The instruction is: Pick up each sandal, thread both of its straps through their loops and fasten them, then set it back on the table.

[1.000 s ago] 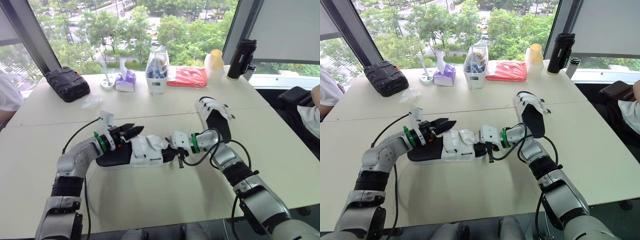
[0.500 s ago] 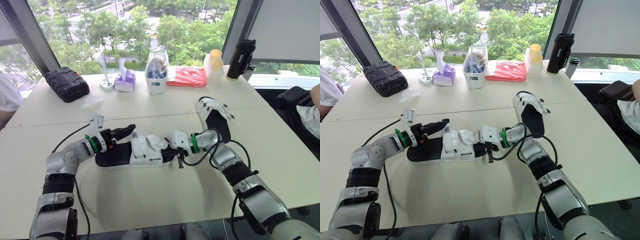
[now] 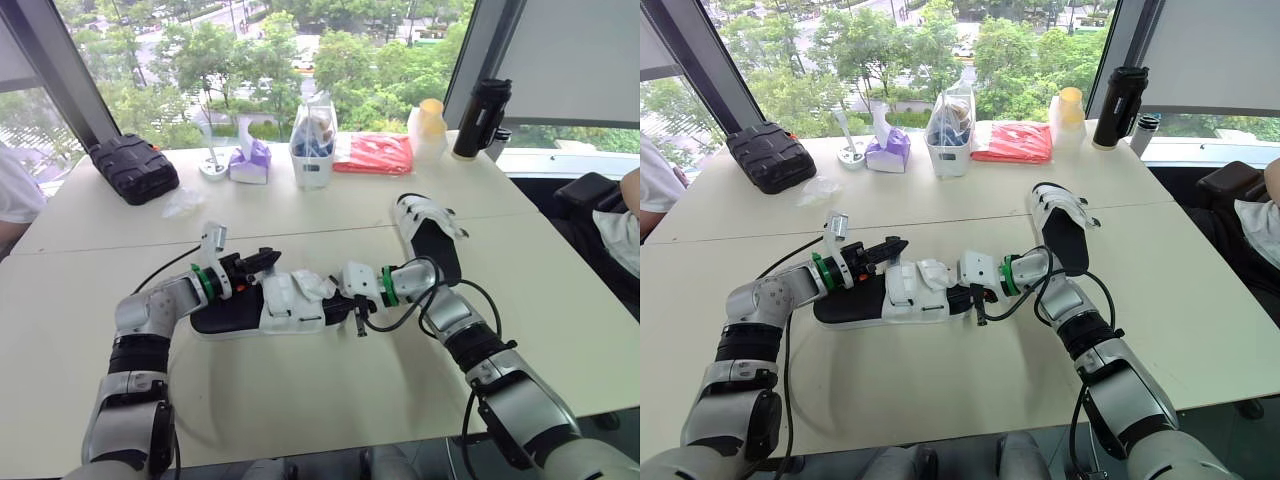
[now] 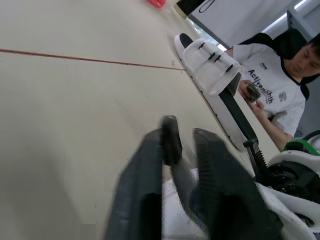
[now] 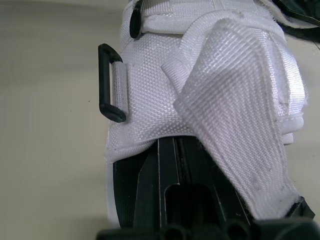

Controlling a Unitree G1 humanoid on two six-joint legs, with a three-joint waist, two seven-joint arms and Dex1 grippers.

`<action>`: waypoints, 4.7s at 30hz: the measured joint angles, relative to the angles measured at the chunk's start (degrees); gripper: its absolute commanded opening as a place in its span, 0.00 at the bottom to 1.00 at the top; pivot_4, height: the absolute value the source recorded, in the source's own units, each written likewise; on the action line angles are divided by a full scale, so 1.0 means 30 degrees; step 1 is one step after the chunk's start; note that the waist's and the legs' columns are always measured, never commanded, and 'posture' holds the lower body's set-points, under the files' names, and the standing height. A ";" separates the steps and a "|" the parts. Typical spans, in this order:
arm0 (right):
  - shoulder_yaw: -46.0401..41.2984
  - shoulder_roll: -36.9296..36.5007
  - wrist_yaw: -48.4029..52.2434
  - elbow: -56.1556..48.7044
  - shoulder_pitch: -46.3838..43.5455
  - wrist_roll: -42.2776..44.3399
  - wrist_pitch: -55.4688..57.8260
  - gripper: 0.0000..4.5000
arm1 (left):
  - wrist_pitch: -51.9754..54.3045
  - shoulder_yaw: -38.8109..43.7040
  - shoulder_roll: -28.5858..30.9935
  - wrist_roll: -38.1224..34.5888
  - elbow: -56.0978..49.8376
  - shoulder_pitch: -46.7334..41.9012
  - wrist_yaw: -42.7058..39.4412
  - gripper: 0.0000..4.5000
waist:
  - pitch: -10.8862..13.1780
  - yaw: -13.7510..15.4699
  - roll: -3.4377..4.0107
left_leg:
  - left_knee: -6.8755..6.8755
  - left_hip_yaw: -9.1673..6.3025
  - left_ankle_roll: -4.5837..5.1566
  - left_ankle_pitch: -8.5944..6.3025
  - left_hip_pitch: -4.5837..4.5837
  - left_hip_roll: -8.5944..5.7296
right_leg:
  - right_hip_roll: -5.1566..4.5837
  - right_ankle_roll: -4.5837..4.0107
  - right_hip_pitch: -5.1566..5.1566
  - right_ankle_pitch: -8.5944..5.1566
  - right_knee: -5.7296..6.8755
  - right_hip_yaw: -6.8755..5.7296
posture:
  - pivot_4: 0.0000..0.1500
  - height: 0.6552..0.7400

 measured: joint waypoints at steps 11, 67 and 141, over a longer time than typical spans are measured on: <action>-0.0004 -0.0015 -0.0039 -0.0118 0.0078 -0.0001 0.0006 0.00 | 0.1020 0.0222 0.0492 -0.1894 -0.3089 0.0113 -0.2385 0.01 | -0.0001 -0.0020 -0.0006 | 0.0000 -0.0003 -0.0009 0.0005 -0.0007 0.0006 | -0.0001 0.0000 -0.0004 0.0000 0.0000 0.0002 | 1.00 1.00; -0.0012 -0.0474 -0.0132 -0.1820 0.0922 -0.0178 0.0921 0.00 | -0.7054 -0.1439 -0.1247 0.3539 0.6639 -0.2438 -0.5467 0.01 | -0.0019 0.0088 -0.0028 | 0.0003 0.0010 -0.0014 0.0008 -0.0022 -0.0011 | -0.0001 0.0000 -0.0003 -0.0002 -0.0031 -0.0003 | 1.00 1.00; 0.0123 0.0016 -0.0499 -0.1452 0.0856 -0.0417 0.0597 0.00 | -0.2024 -0.8956 0.4666 0.4346 -0.6727 -0.1277 -1.0871 0.43 | -0.0217 -0.0438 -0.0060 | -0.0009 0.0009 0.0092 -0.0048 0.0001 0.0011 | 0.0024 -0.0005 -0.0012 -0.0006 0.0013 0.0015 | 1.00 1.00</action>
